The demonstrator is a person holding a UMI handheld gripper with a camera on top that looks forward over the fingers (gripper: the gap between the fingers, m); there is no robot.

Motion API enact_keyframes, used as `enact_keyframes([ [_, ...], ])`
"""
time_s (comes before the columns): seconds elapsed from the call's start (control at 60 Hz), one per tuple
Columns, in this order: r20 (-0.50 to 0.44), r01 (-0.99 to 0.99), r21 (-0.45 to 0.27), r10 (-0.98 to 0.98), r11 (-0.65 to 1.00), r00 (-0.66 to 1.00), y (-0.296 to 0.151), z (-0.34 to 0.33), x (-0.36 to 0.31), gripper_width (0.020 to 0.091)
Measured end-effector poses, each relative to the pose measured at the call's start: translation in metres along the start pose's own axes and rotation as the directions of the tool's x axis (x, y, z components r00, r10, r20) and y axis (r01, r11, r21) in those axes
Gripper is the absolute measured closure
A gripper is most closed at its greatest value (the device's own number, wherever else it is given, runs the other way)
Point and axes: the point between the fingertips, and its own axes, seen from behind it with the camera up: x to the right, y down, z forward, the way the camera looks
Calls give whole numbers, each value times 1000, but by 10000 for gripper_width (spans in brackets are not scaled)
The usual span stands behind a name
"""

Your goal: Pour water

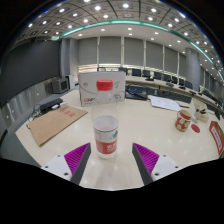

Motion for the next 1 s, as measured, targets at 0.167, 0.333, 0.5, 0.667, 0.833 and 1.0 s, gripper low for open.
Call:
enact_keyframes([
  [0.167,-29,-17,112,20,994,999,-31,53,-13,297],
  [0.333,-61,-6,160,16,987,998,-44,75,-11,585],
  [0.5,-75,-23,163,35,986,997,-44,75,-8,701],
  [0.667,-41,-29,167,36,986,999,-60,69,-8,760],
  [0.833,87,-244,206,231,947,969,-116,53,7,761],
  [1.0,327,-622,172,551,764,768,-195,39,48,762],
])
